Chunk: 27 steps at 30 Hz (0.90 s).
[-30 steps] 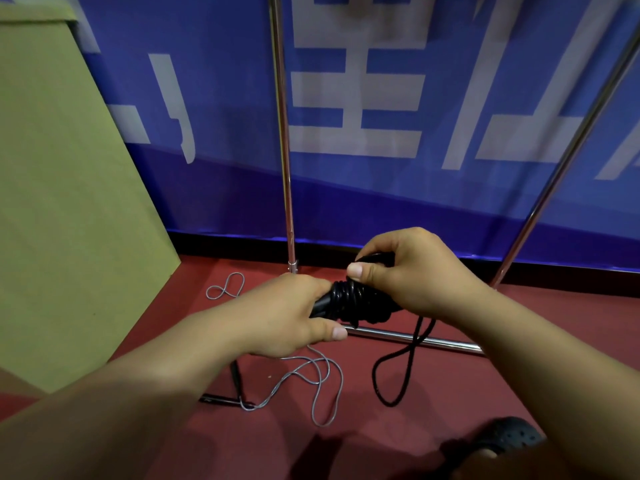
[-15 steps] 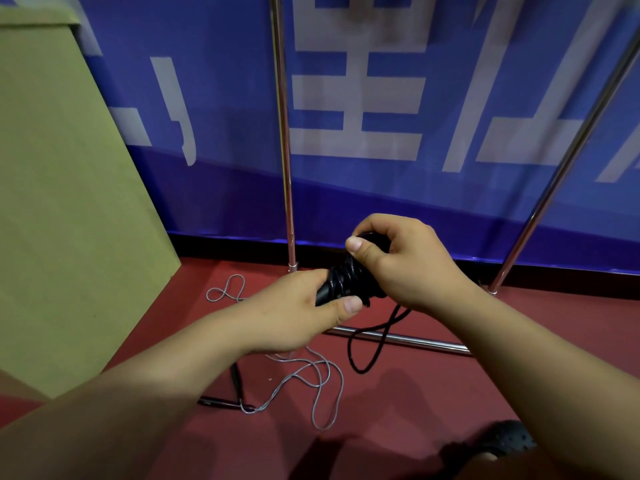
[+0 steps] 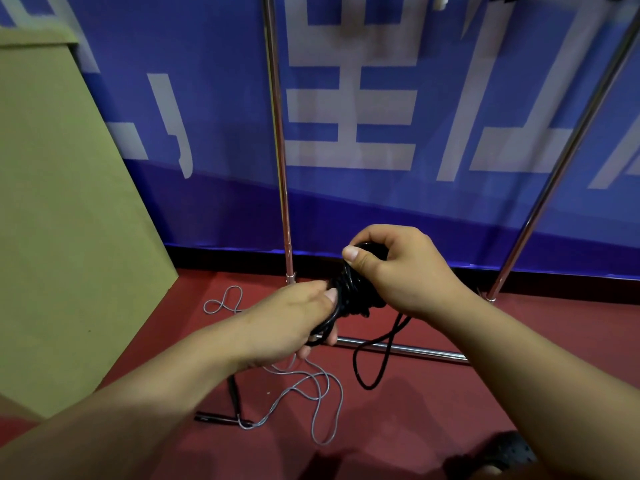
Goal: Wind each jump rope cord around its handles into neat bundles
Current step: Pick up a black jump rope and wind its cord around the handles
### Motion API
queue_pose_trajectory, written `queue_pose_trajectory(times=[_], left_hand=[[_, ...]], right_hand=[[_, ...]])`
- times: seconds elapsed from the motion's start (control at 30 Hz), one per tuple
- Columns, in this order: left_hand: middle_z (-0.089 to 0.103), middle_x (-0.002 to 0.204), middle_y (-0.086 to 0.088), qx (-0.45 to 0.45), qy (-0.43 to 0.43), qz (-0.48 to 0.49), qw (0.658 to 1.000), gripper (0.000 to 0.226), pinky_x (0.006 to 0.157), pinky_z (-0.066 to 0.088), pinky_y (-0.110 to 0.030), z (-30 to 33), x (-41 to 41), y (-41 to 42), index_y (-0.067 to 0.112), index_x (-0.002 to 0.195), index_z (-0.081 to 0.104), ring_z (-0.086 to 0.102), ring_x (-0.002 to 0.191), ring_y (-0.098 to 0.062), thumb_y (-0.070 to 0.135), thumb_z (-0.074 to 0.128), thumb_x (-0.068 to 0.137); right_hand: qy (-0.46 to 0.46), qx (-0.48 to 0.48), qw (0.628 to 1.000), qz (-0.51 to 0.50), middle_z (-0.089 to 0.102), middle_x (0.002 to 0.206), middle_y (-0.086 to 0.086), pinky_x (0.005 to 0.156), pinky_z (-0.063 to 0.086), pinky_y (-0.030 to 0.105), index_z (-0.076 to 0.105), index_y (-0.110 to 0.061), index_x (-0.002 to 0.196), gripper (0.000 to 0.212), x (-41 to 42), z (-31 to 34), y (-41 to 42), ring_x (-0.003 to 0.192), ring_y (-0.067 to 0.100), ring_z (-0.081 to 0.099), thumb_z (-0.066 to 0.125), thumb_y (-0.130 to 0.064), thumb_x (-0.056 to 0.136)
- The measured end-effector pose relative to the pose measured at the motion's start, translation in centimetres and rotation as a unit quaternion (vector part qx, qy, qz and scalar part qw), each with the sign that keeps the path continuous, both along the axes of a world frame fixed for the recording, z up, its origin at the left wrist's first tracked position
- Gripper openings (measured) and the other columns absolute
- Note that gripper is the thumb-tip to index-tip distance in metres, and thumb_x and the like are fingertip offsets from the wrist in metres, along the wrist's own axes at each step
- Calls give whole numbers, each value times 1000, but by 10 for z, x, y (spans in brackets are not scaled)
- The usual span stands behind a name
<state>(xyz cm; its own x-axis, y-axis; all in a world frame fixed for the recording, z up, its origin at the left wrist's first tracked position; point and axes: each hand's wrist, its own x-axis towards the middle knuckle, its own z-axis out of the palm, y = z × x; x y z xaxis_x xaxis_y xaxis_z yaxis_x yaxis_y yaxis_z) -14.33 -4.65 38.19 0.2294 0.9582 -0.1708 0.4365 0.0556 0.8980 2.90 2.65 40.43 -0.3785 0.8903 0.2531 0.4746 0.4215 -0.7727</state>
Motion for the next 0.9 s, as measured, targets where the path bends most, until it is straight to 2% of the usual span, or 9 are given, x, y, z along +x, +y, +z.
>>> queue_pose_trajectory(times=[0.1,0.23,0.33,0.43,0.57,0.63,0.7,0.83,0.9], left_hand=[[65,72,0,0,-20,30,999,37,56,39,-27,1,3,1,14,95,59,45,47,-9,44,40,104],[63,59,-1,-21,-43,82,995,41,61,36,-33,10,7,0,6,84,58,39,48,-16,25,28,107],[59,51,0,-23,-64,94,993,52,67,35,-37,16,10,-4,4,85,57,37,48,-20,33,21,108],[55,44,7,-3,-4,56,998,63,68,37,-32,17,12,-7,10,78,58,42,56,-21,52,19,102],[64,68,8,45,99,41,993,34,64,44,-31,8,5,-7,21,86,58,53,57,-6,51,47,99],[65,78,7,80,181,36,980,21,70,49,-32,4,2,-6,27,92,56,61,70,-9,47,51,97],[65,83,7,100,240,33,965,21,73,50,-33,4,1,-7,27,100,54,63,79,-11,48,53,95],[65,80,8,114,255,18,960,19,72,52,-37,1,-4,-5,32,102,57,63,76,-11,49,58,93],[62,75,8,110,270,9,957,21,63,47,-27,0,-5,-4,31,96,56,58,69,-7,51,58,92]], right_hand=[[9,3,1000,-5,66,65,-10,58,49,23,70,-27,81,13,0,-1,2,58,2,62,67,-34,91],[30,-5,1000,5,67,67,-6,61,57,35,69,-25,80,14,0,-1,4,59,10,65,66,-33,91],[35,-6,999,7,67,67,-3,62,57,38,69,-25,80,15,-1,-1,4,60,14,65,66,-33,92],[31,-11,999,2,66,64,-6,59,54,32,68,-26,78,15,-2,-1,4,57,9,63,67,-33,91],[15,-10,1000,-2,66,64,-9,58,51,27,69,-26,79,14,-2,-1,2,57,4,60,67,-32,91],[7,-9,1000,-7,65,65,-9,58,48,23,70,-25,80,14,-2,-2,1,58,3,61,67,-34,91],[-3,-4,1000,-16,65,66,-10,56,44,19,70,-26,82,14,-2,-3,0,59,2,61,66,-35,91],[-39,7,999,-19,66,70,-10,58,48,19,70,-27,86,15,-3,-4,-2,64,3,63,64,-39,92],[-78,12,997,-8,68,73,-9,61,52,23,69,-28,88,15,-2,-4,-2,67,4,64,63,-41,92]])
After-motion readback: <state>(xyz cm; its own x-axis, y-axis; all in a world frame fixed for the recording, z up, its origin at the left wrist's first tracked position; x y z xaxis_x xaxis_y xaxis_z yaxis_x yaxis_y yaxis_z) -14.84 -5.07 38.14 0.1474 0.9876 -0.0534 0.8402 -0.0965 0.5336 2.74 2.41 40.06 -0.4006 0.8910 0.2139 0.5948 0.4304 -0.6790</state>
